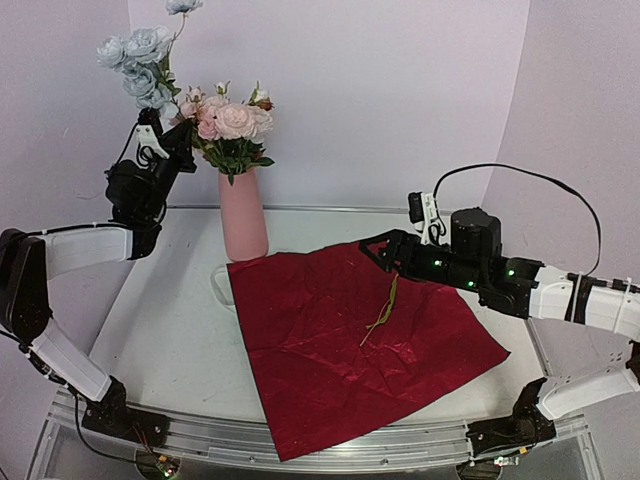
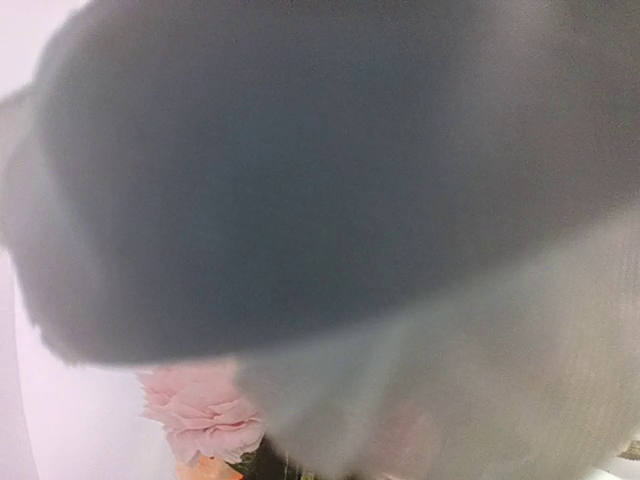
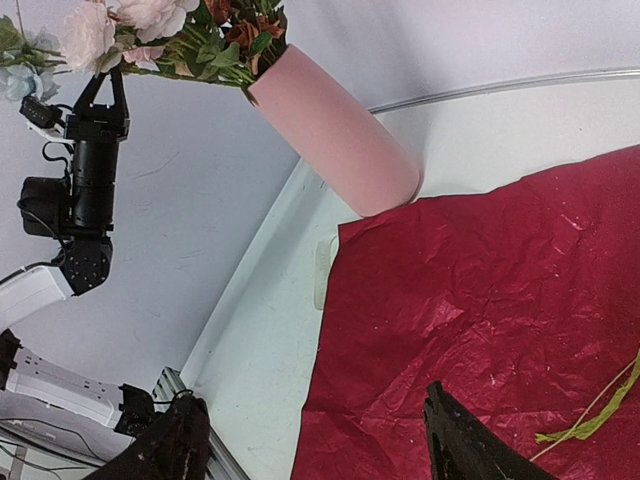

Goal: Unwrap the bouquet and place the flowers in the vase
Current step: Insert the fake flower into the vase.

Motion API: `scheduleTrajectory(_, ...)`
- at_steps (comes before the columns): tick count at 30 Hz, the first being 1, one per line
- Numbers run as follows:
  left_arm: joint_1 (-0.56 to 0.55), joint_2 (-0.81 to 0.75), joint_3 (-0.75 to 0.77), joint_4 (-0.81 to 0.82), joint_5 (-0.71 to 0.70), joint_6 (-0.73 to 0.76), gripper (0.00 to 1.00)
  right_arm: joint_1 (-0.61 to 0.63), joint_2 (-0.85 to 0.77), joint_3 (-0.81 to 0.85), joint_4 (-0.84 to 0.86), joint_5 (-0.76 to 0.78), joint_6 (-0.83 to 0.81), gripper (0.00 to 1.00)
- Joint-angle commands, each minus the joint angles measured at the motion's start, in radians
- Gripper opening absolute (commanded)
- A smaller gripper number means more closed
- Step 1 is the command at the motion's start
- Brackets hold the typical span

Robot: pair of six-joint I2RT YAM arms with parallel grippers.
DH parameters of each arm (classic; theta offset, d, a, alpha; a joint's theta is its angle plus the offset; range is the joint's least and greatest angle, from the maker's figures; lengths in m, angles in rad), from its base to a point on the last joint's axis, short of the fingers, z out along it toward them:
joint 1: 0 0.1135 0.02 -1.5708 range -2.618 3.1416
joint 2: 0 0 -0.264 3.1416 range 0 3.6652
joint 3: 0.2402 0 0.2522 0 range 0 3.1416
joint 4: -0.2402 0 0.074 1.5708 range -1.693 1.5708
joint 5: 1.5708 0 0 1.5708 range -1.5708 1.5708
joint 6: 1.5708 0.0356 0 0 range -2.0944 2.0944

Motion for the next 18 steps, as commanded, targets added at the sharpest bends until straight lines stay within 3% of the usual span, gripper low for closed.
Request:
scheduleTrajectory(1, 0.005, -0.024, 0.029, -0.006, -0.067, -0.006, 0.00, 0.004, 0.006, 0.031, 0.023, -0.008, -0.010, 0.75)
scheduleTrajectory(7, 0.005, 0.003, 0.036, -0.011, -0.116, -0.035, 0.00, 0.003, -0.005, 0.026, 0.023, -0.007, -0.012, 0.75)
scheduleTrajectory(18, 0.005, 0.078, 0.061, -0.012, 0.040, -0.050, 0.00, 0.004, -0.021, 0.006, 0.024, 0.004, -0.010, 0.75)
